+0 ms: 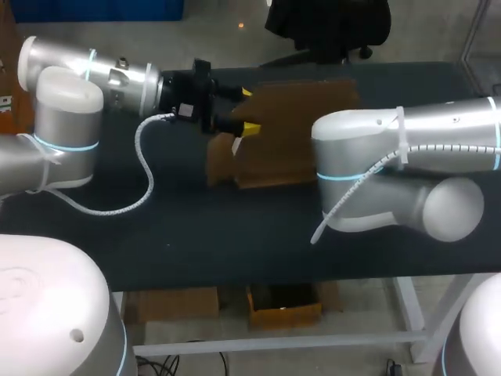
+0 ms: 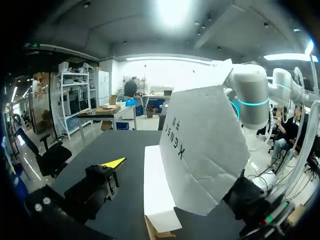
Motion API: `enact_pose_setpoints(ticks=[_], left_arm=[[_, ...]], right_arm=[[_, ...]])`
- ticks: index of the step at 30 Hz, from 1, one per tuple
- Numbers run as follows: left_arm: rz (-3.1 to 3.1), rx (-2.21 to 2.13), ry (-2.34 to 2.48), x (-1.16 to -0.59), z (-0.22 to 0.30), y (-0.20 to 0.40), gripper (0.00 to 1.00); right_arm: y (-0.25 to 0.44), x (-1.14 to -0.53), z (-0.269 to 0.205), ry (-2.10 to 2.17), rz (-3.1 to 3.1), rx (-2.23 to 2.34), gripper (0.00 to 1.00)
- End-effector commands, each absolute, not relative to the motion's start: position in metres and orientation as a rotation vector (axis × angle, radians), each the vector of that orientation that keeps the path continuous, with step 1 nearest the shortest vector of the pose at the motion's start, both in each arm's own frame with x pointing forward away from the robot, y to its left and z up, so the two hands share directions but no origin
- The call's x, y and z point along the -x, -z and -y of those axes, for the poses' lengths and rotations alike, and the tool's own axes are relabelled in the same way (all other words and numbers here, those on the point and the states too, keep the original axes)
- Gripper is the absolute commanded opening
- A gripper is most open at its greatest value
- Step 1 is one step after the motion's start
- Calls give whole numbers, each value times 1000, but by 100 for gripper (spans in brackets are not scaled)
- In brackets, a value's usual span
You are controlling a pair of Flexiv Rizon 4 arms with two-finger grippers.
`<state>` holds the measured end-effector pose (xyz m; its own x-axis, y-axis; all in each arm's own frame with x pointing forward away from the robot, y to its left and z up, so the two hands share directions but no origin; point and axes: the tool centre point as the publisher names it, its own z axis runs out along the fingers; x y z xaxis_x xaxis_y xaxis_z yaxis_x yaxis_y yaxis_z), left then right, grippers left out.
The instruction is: Assemble the packaging by folding the flat box into shape, placing the metal phone stand inside, and closing the box properly
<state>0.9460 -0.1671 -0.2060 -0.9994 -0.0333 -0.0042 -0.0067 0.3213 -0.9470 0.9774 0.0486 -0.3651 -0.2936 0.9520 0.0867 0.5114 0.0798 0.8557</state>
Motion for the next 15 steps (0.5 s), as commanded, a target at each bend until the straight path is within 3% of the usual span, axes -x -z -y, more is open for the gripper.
enact_pose_setpoints(ticks=[1,15], left_arm=[[-2582,36,1665,-932,159,191,100],[-2524,55,1494,-920,125,185,100]], right_arm=[[356,-979,-36,-1189,-1917,-1443,0],[351,-984,-10,-1395,-2049,-1408,0]])
